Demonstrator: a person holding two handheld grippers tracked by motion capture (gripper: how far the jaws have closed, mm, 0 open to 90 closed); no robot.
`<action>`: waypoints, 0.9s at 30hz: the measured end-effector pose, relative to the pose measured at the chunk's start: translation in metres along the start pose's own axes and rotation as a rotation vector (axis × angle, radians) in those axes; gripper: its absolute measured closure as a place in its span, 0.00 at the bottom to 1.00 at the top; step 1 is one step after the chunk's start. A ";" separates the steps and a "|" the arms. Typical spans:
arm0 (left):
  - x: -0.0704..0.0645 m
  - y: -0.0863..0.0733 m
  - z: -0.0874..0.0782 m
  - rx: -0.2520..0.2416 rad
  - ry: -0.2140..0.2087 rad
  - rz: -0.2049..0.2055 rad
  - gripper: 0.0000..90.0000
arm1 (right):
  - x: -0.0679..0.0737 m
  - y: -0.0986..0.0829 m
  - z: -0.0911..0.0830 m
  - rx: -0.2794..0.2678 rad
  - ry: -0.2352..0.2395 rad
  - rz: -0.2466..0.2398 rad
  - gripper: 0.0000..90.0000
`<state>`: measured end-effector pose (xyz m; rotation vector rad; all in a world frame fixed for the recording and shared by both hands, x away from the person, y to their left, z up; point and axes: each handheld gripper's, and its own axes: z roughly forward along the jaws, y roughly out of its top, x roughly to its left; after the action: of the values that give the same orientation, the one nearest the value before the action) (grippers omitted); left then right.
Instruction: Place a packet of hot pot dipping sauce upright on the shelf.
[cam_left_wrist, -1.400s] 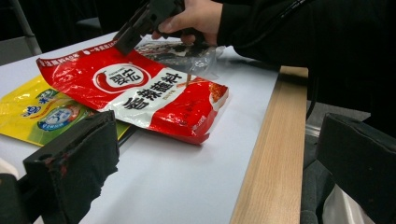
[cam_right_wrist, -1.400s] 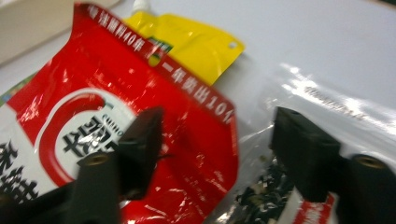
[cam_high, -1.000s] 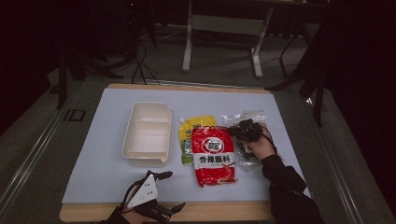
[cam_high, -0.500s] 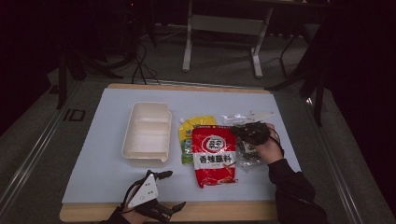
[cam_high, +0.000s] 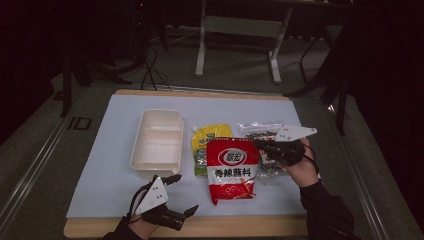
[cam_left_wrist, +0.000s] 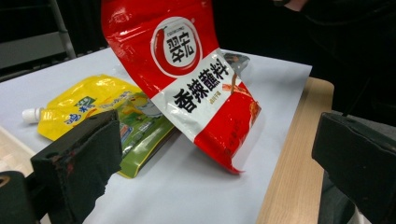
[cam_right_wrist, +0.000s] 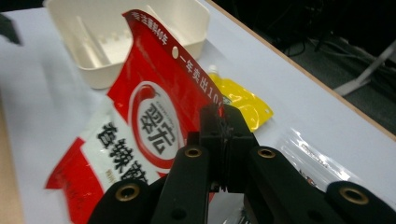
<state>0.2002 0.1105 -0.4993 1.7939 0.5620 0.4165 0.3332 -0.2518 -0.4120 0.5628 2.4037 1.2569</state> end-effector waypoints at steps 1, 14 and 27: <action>0.000 0.003 0.001 0.002 -0.006 -0.001 0.03 | 0.003 0.001 -0.003 -0.008 0.002 -0.007 0.99; 0.012 0.031 0.034 0.092 0.008 0.016 0.03 | 0.043 0.017 -0.039 -0.086 0.063 -0.115 0.99; 0.025 0.038 0.058 0.053 -0.164 -0.002 0.55 | 0.069 0.028 -0.052 -0.114 0.109 -0.185 0.99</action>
<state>0.2587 0.0698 -0.4799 1.8580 0.4631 0.2526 0.2536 -0.2377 -0.3703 0.2383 2.3881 1.3634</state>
